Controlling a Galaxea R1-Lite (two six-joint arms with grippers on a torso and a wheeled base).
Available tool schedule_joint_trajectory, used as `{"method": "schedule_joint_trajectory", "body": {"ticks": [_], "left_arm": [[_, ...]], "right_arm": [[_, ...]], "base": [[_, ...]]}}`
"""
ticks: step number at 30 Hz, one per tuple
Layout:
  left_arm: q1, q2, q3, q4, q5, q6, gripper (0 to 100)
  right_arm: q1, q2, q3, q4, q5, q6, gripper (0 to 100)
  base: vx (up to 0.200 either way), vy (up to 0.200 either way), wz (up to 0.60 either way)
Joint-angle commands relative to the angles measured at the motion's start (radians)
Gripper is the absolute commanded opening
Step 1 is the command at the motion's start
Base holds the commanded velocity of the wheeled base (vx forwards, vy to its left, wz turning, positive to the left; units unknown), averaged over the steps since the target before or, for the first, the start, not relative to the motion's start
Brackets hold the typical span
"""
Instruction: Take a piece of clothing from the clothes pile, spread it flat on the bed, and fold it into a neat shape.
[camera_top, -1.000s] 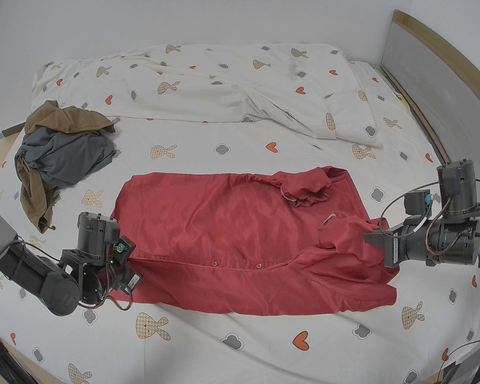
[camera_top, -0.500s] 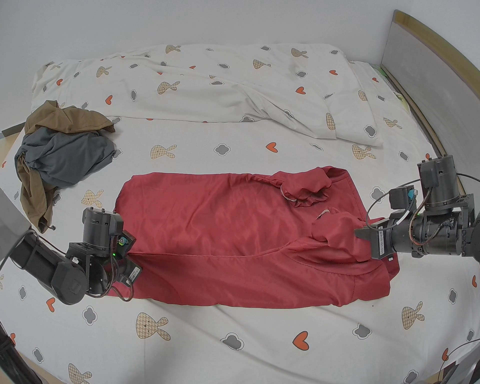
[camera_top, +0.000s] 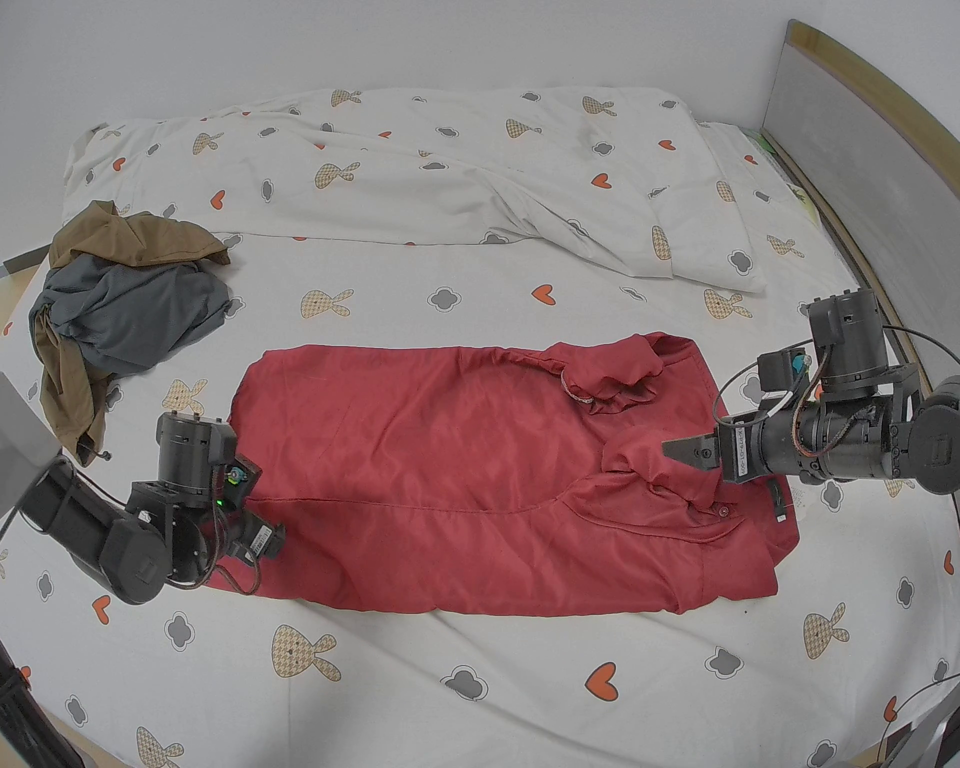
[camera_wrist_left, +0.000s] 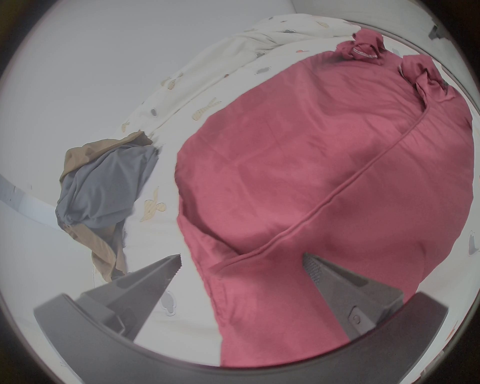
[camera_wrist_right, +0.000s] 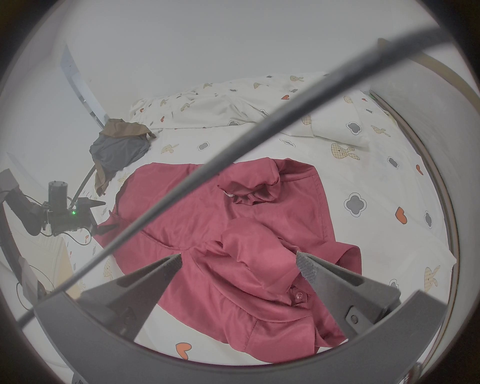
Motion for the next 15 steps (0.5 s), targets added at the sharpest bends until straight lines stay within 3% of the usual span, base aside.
{"method": "schedule_joint_trajectory", "body": {"ticks": [1,3,9,12,15], "left_arm": [[0.057,-0.085,0.037,-0.007,-0.019,-0.003,100],[0.078,-0.102,0.056,-0.008,-0.036,-0.008,100],[0.193,-0.160,0.095,0.000,-0.231,-0.180,100],[0.213,-0.167,0.108,0.004,-0.326,-0.249,100],[0.226,-0.171,0.151,0.004,-0.521,-0.318,100]], "right_arm": [[-0.007,0.000,0.032,0.001,0.000,0.001,100],[-0.016,-0.018,0.061,0.000,0.000,0.001,100],[-0.140,-0.080,0.193,-0.002,0.048,0.001,100],[-0.177,-0.115,0.237,-0.003,0.126,0.001,100],[-0.260,-0.188,0.308,-0.046,0.351,0.001,100]], "base": [[0.000,0.000,0.00],[0.000,0.000,0.00],[0.000,0.000,0.00],[0.000,0.000,0.00],[0.000,0.000,0.00]]}}
